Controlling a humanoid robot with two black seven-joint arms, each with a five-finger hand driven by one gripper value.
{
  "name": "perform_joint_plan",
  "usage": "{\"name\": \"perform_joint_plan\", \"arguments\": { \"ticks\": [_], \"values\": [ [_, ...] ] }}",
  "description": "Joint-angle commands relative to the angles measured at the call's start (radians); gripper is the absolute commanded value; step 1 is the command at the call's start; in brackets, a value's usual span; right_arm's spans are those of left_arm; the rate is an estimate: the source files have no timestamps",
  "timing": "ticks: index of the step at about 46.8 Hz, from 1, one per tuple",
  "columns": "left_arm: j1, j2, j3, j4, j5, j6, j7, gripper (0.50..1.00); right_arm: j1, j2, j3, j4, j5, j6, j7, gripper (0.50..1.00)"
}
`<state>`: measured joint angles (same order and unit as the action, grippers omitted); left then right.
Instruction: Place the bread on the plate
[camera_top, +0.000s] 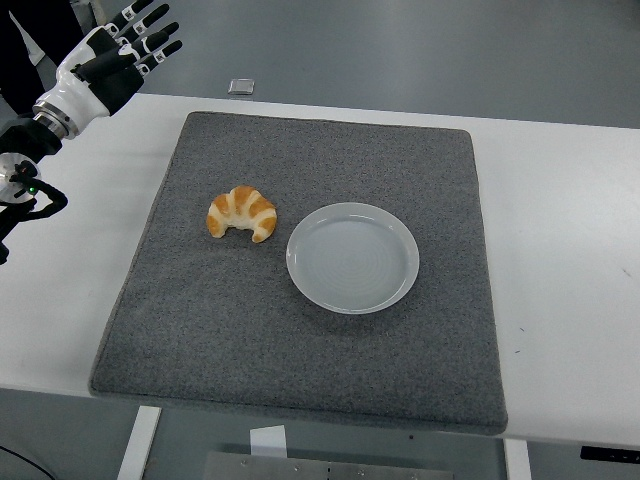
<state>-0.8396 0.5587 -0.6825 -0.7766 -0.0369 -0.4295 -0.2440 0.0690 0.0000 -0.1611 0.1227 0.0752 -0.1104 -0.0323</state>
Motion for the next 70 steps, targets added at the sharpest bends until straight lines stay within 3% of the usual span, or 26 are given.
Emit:
{"name": "perform_joint_plan", "arguments": {
  "ticks": [1,70],
  "values": [
    [0.001,0.0,0.001,0.0,0.0,0.0,0.0,0.992,0.0,0.0,0.0,0.0,0.0,0.0,0.0,0.952],
    [-0.009,0.0,0.001,-0.003,-0.009,-0.003,0.0,0.99,0.0,0.0,0.0,0.0,0.0,0.0,0.0,0.952]
  ]
}}
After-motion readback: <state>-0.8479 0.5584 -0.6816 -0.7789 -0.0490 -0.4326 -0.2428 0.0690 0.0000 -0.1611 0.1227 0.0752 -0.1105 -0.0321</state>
